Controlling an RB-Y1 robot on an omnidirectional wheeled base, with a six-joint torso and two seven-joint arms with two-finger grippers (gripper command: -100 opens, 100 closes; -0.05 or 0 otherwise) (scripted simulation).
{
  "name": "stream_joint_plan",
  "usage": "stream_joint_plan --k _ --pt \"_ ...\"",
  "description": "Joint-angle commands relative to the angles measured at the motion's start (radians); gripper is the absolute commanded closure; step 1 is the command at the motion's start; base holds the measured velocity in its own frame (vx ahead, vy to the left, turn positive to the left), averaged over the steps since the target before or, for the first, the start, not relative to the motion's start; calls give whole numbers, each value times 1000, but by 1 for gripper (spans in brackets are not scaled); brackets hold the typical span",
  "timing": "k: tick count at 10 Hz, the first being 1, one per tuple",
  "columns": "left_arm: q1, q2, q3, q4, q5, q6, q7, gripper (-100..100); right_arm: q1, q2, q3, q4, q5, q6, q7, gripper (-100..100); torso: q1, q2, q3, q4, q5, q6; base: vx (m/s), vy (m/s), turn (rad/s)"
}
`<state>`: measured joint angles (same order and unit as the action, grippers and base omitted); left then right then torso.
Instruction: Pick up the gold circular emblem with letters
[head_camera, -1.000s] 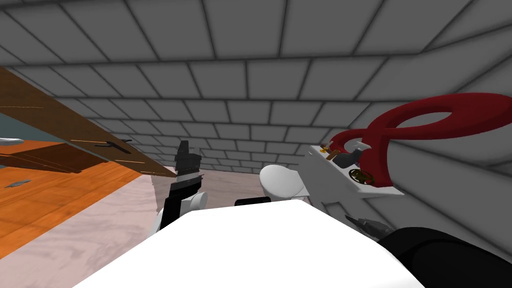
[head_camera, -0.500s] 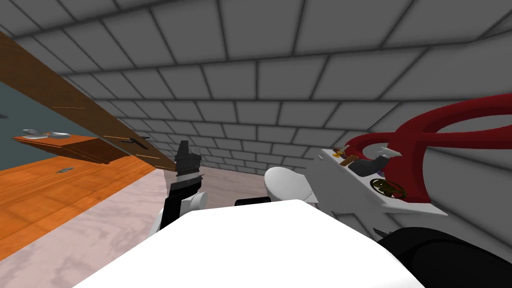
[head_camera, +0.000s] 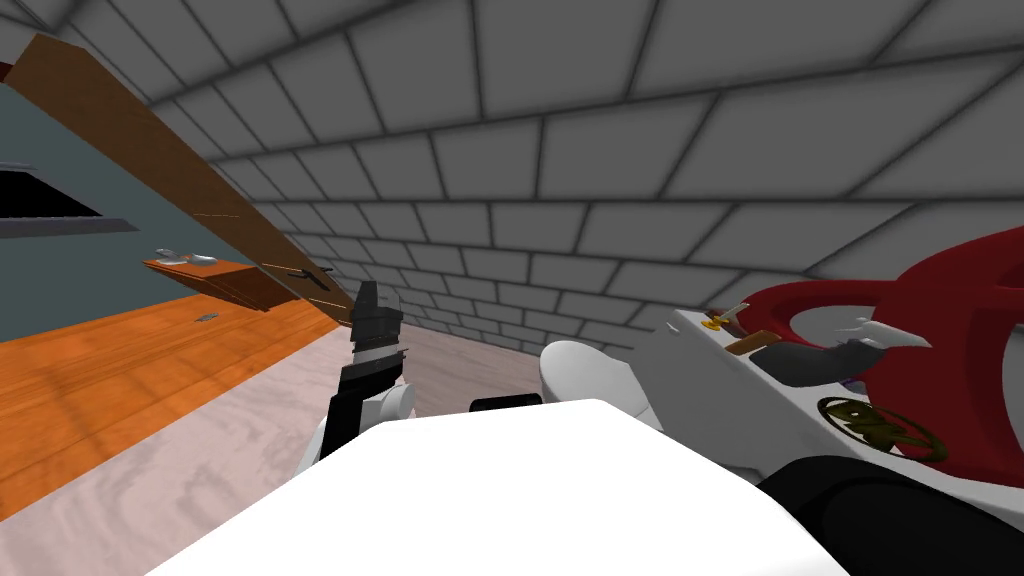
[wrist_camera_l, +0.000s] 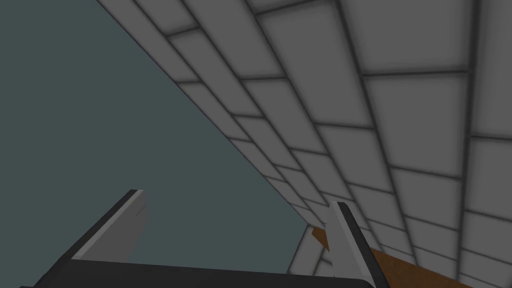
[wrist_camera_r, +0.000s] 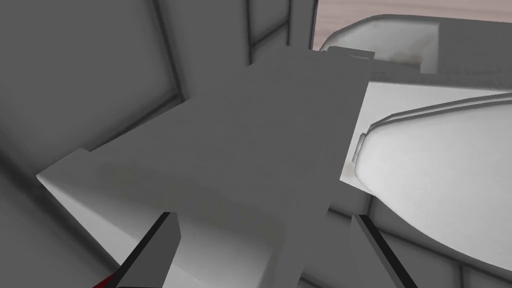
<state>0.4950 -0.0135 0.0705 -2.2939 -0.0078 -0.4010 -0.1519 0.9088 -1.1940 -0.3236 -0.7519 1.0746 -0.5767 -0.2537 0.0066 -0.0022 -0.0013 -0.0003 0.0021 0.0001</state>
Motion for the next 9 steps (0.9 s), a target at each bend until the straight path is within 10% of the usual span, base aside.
stream_joint_plan --k 1,9 --pt "0 0 0 0 0 0 0 0 6 -11 -14 35 13 6 5 -100 0 0 0 0 0 0 76 72 66" --pt "0 0 0 0 0 0 0 0 39 -123 -60 202 108 40 -43 -100 -3 3 2 1 0 -2 45 40 102"
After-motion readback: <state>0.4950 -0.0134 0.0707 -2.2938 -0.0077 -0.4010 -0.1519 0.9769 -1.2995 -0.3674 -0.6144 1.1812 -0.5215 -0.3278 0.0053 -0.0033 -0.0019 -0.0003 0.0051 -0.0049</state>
